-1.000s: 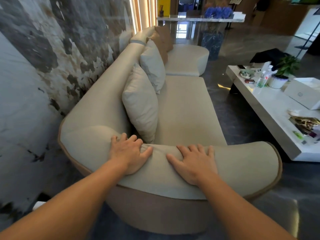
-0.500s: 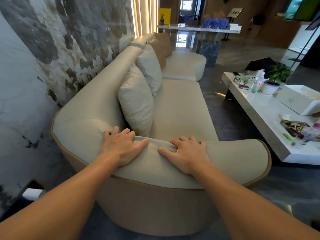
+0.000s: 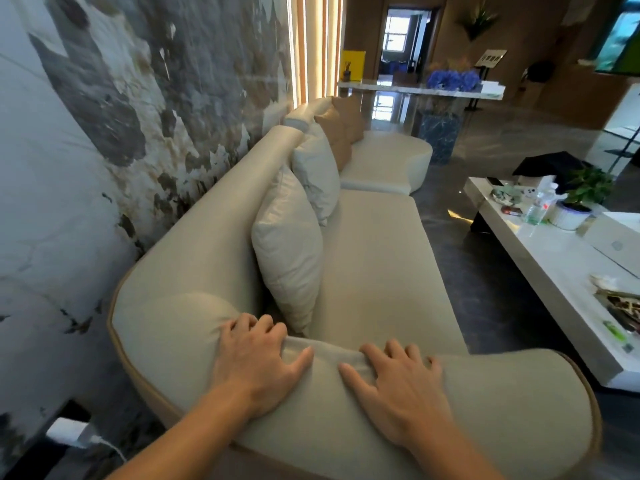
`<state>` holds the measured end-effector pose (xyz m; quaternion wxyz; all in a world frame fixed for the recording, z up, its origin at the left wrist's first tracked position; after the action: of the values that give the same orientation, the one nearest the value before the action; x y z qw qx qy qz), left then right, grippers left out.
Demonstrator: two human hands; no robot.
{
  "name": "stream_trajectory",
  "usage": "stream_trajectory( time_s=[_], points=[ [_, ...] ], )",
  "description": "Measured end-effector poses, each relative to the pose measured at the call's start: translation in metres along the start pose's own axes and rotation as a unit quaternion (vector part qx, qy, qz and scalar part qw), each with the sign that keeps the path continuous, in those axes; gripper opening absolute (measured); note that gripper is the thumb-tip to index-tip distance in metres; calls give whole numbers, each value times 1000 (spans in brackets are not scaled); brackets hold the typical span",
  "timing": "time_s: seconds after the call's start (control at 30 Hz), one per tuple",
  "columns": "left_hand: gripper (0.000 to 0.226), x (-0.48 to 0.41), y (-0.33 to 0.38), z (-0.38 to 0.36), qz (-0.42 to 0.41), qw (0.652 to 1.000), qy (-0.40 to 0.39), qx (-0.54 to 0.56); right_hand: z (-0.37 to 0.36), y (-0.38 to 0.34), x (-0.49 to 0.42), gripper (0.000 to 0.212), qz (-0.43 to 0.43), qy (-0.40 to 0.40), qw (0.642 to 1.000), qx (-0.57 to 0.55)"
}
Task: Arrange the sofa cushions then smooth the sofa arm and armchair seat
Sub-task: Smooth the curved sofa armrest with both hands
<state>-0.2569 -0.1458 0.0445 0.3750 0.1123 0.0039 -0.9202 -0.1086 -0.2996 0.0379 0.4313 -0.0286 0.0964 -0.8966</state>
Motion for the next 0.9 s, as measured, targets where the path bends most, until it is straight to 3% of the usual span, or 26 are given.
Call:
stream_trajectory(
  time_s=[0.5,0.57,0.7,0.77,0.9],
  points=[
    [67,-77,-21,-10,-1,1000,-24,8,-1,-16,-76,68,-23,4,1000,6],
    [63,-83,-23,-9,6,999,-28,15,1,-17,-78,69,-33,3,999,17],
    [43,-75,-20,8,-24,998,55,-2,14,-18,-63,60,-91,58,994,22],
    [40,-68,-21,9,-29,998,57,11,7,-15,-42,58,-126,45,991,3],
    [72,-49,-22,-8,9,997,-36,64,-6,-26,-1,71,-116,66,991,22]
  ],
)
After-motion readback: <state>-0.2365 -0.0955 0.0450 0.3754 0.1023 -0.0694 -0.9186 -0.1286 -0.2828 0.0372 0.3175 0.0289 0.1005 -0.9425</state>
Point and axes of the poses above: each hand's wrist, its own x-axis away from the middle knuckle, its own z-axis out of the back of the hand, y = z × x, the point moved 7 cm from there along -x, towards the middle knuckle, and after that the axes turned 3 degrees about -z, right-handed, at the moved point
